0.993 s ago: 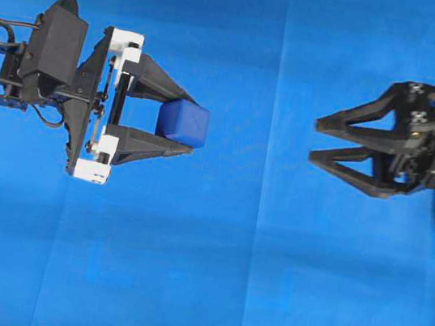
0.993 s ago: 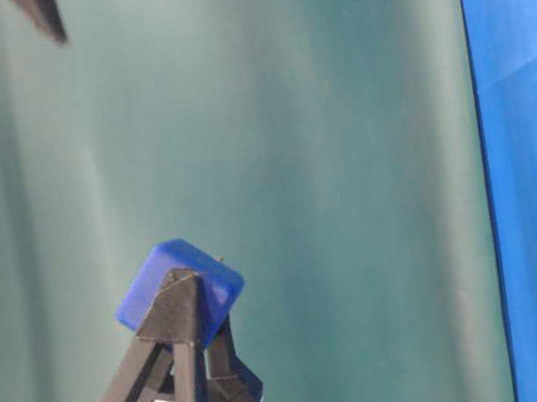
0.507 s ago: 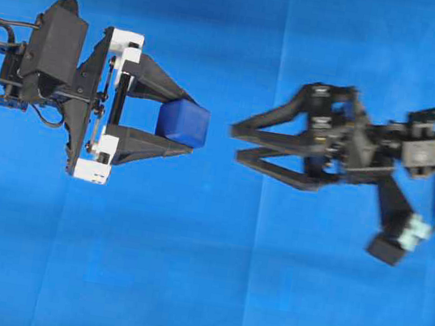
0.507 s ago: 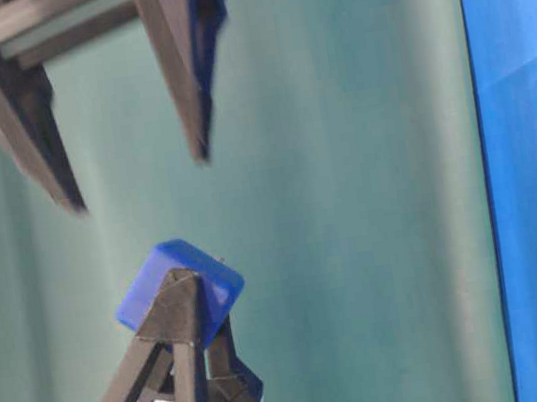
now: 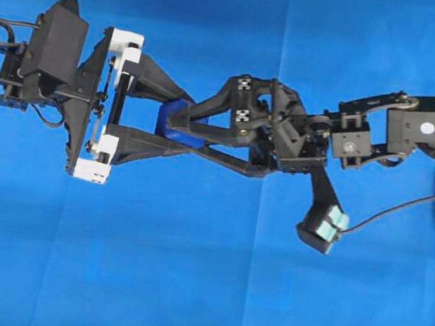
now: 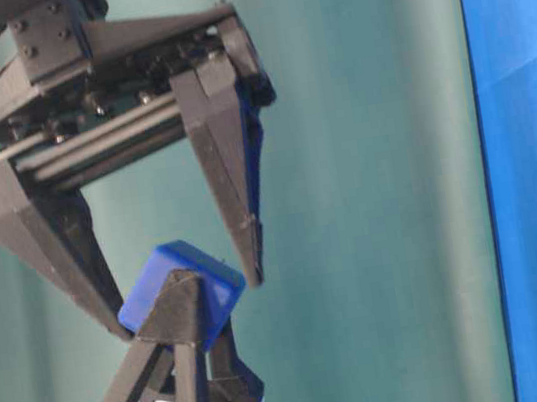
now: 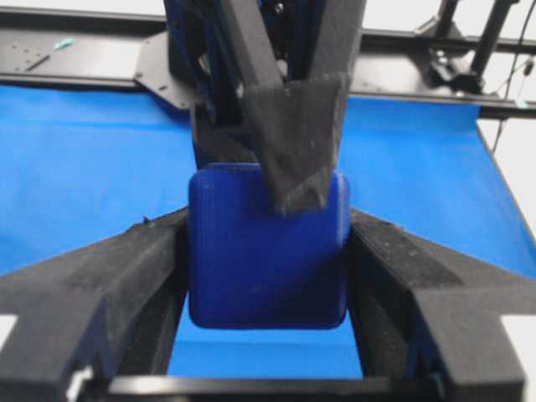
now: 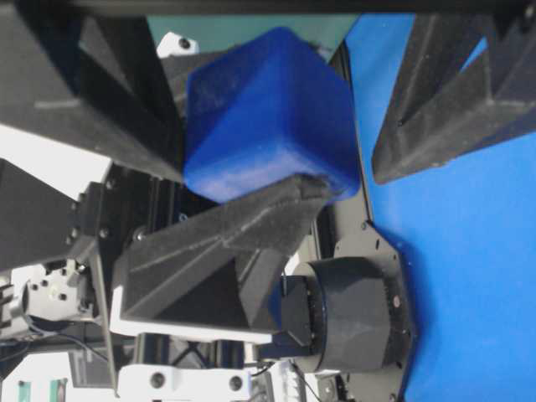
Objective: Handover the blue block to the right arm after grasping it with the left arm, then place it in the designated position.
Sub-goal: 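Move the right gripper onto the cube top and close on it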
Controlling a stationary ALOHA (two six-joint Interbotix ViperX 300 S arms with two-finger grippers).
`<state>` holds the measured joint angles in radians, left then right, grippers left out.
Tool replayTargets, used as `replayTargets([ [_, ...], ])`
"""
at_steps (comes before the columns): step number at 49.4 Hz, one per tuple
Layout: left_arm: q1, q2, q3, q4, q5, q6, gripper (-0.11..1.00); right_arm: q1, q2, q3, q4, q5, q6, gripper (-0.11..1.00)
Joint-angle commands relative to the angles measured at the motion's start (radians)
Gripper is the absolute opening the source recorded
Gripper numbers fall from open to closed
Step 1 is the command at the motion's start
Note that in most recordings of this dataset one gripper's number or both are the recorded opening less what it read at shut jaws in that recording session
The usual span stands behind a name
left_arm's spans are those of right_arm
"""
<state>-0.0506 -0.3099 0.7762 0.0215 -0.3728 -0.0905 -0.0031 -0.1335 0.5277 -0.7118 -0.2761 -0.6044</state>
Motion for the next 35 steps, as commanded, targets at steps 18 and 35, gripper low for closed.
replayTargets([
  [18,0.005,-0.017,-0.011,-0.002,0.003,-0.006,0.48,0.0,0.002,-0.041,-0.002,0.021,0.002,0.96],
  [35,0.005,-0.017,-0.011,-0.002,0.006,-0.005,0.48,0.0,0.0,-0.058,-0.002,0.051,0.002,0.51],
])
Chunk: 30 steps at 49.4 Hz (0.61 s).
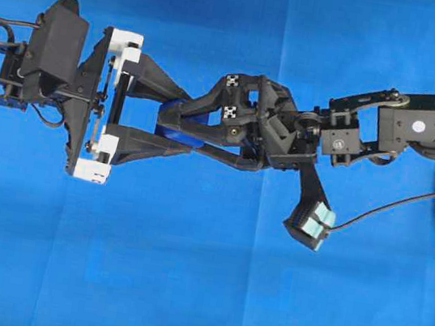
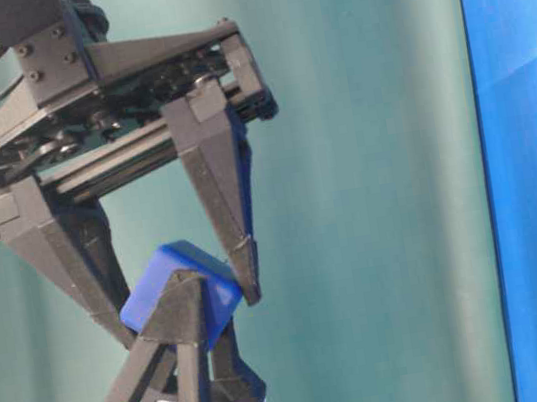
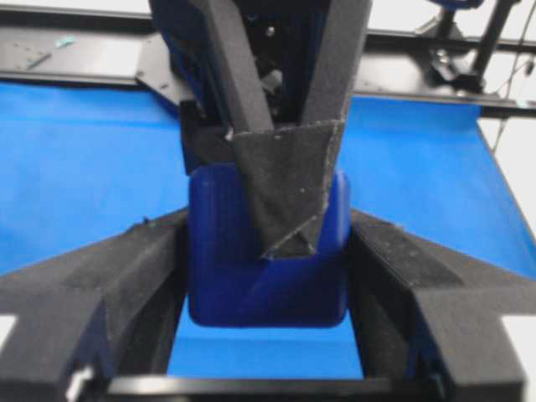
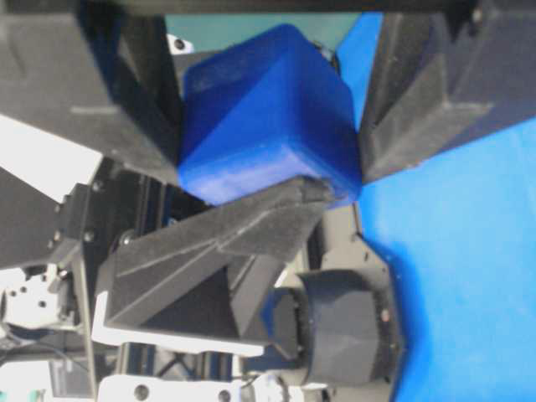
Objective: Handover the blue block to the right arm after grasping it with the left arm, then place it in the designated position.
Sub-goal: 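Move the right gripper onto the cube top and close on it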
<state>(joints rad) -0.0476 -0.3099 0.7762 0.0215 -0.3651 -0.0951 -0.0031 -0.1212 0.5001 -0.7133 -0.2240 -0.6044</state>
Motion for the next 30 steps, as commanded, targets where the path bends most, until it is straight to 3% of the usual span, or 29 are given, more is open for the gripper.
replayTargets([
  [1,0.002,-0.017,-0.011,-0.002,0.0,0.0,0.48,0.0,-0.012,-0.031,0.0,-0.002,0.002,0.52],
  [30,0.0,-0.015,-0.014,-0.002,0.005,0.0,0.49,0.0,-0.012,-0.031,0.002,0.018,0.008,0.52],
])
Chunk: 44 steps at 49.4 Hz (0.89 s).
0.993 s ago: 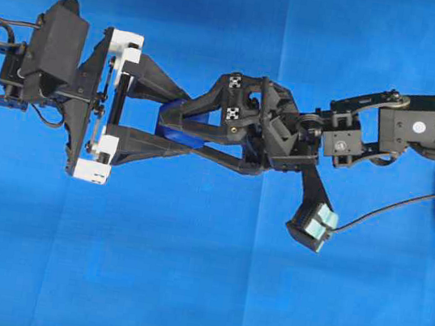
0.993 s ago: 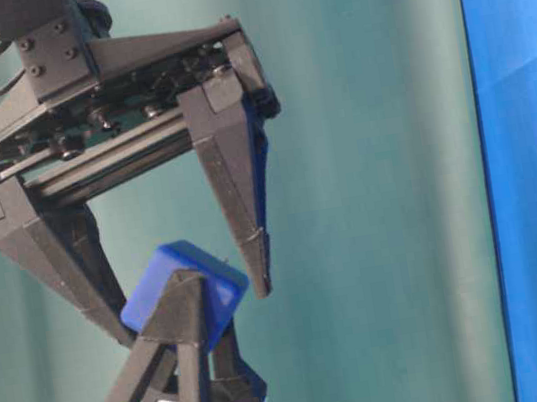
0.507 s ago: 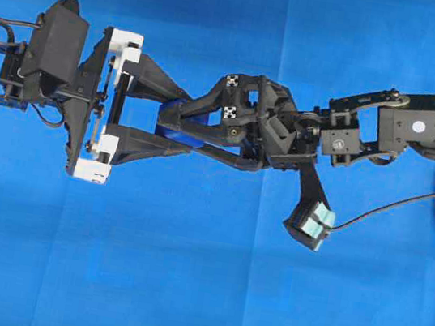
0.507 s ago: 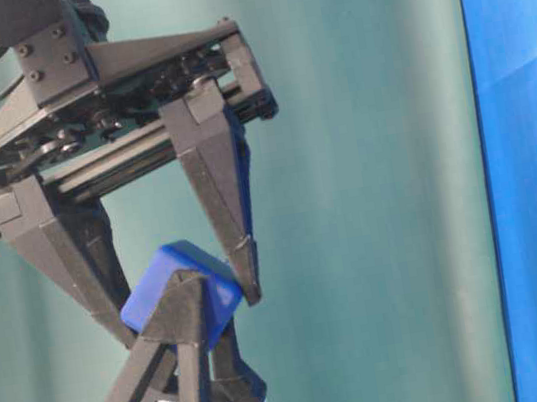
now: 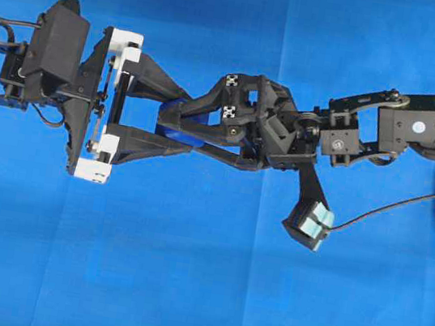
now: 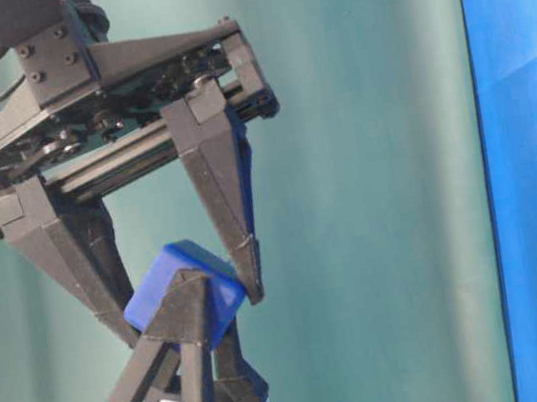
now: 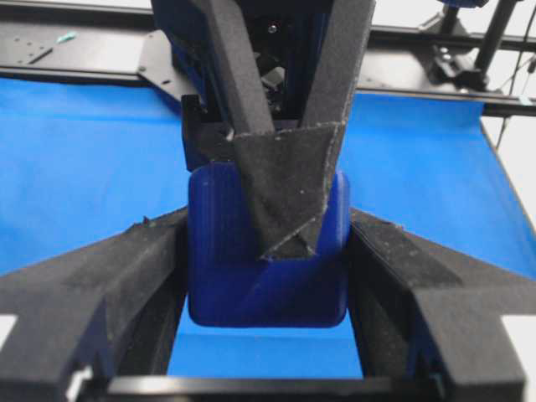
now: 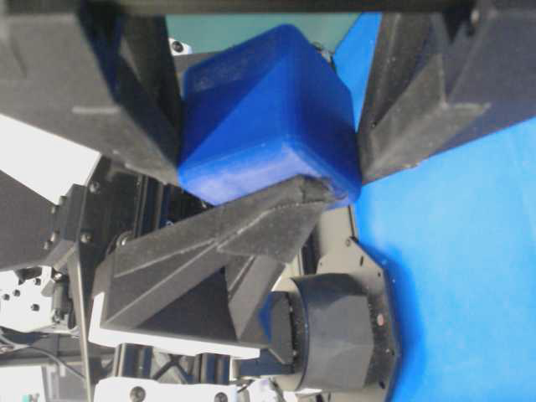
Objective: Handover the blue block to the right arm after grasping it with the left arm, then place it in the designated position.
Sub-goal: 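Move the right gripper onto the cube top and close on it, then open the left gripper and pull the cube away with the right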
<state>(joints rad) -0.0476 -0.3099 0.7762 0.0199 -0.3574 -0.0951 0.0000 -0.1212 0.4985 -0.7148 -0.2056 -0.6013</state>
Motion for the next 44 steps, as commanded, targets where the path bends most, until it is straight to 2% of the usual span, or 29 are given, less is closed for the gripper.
replayTargets([
  [1,0.002,-0.015,-0.014,0.0,-0.003,0.0,0.49,-0.002,-0.012,-0.029,0.003,0.002,0.005,0.52],
  [6,-0.003,-0.015,-0.014,0.0,-0.009,-0.002,0.49,-0.002,-0.012,-0.029,0.005,0.005,0.006,0.52],
  [7,-0.003,-0.015,-0.014,0.0,-0.011,-0.002,0.52,-0.002,-0.012,-0.029,0.003,0.006,0.006,0.52],
  [12,0.0,-0.017,-0.012,0.0,-0.012,0.0,0.8,-0.002,-0.012,-0.029,0.005,0.015,0.006,0.52],
  [16,-0.003,-0.015,-0.014,0.0,-0.012,0.0,0.92,-0.002,-0.012,-0.029,0.005,0.018,0.006,0.52],
  [31,0.002,-0.017,-0.012,-0.006,-0.014,-0.002,0.93,0.002,-0.023,-0.018,0.005,0.018,0.006,0.52],
  [44,0.003,-0.026,-0.006,-0.006,-0.011,-0.002,0.93,0.012,-0.117,0.057,0.006,0.034,0.008,0.52],
])
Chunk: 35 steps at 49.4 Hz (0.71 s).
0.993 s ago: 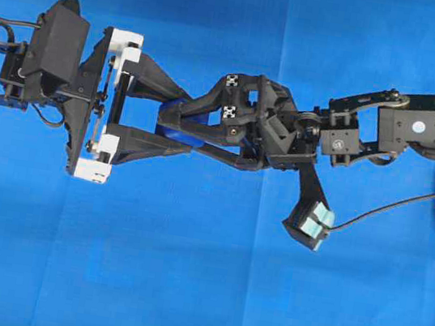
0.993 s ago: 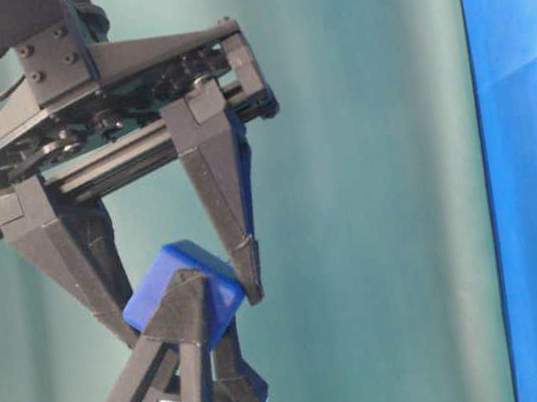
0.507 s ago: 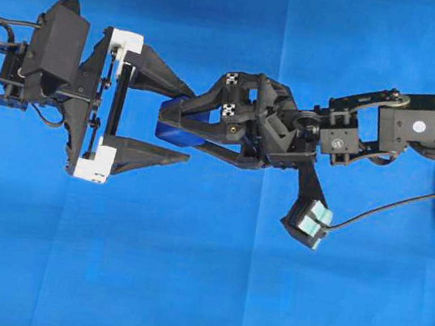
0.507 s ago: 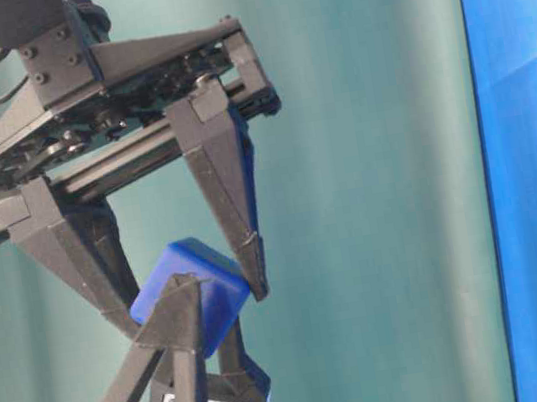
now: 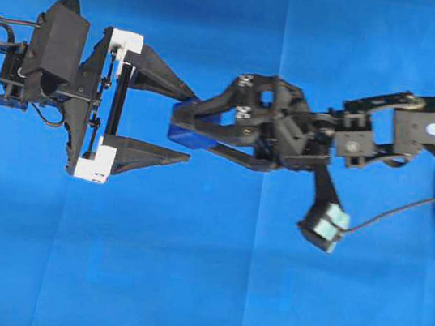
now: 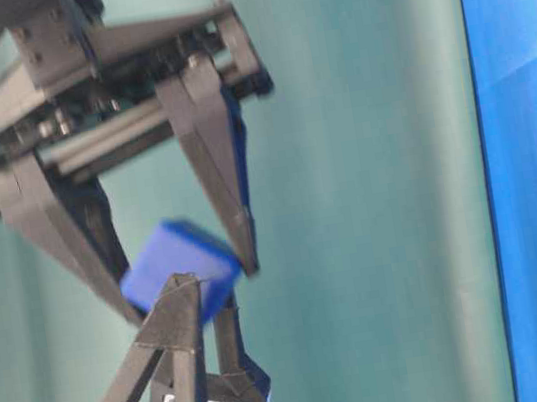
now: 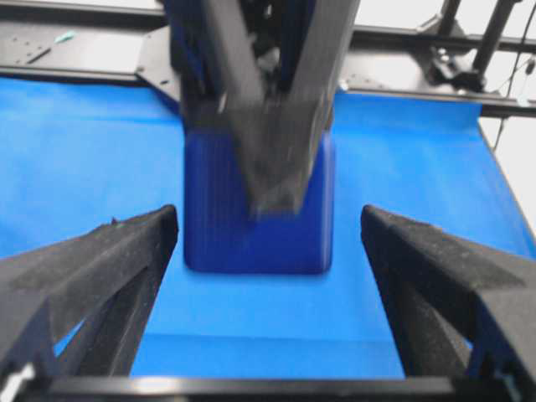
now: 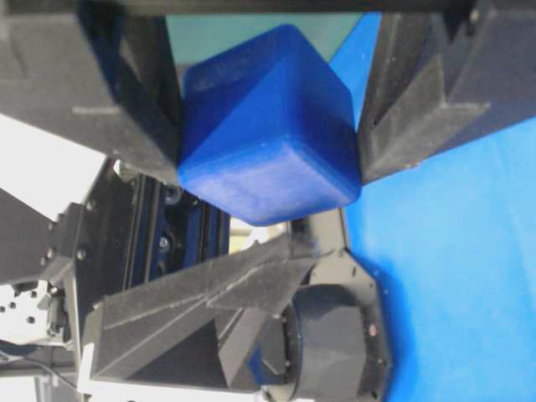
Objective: Handover the blue block to the right arm after grasping it with the left arm, then place it in the designated position.
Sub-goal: 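Open the left gripper and pull the cube away with the right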
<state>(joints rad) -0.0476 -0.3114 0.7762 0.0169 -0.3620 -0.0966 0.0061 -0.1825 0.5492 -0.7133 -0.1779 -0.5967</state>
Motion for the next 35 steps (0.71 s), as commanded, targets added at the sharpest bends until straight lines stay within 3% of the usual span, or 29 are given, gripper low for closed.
replayTargets([
  [1,0.002,-0.026,-0.003,-0.003,-0.008,0.0,0.93,0.008,-0.063,0.015,0.005,0.011,0.003,0.52],
  [20,0.003,-0.089,0.057,-0.003,-0.008,0.002,0.93,0.034,-0.256,0.16,0.009,0.115,0.008,0.52],
  [35,0.002,-0.1,0.064,-0.003,-0.008,0.002,0.93,0.051,-0.319,0.193,0.009,0.158,0.052,0.52],
])
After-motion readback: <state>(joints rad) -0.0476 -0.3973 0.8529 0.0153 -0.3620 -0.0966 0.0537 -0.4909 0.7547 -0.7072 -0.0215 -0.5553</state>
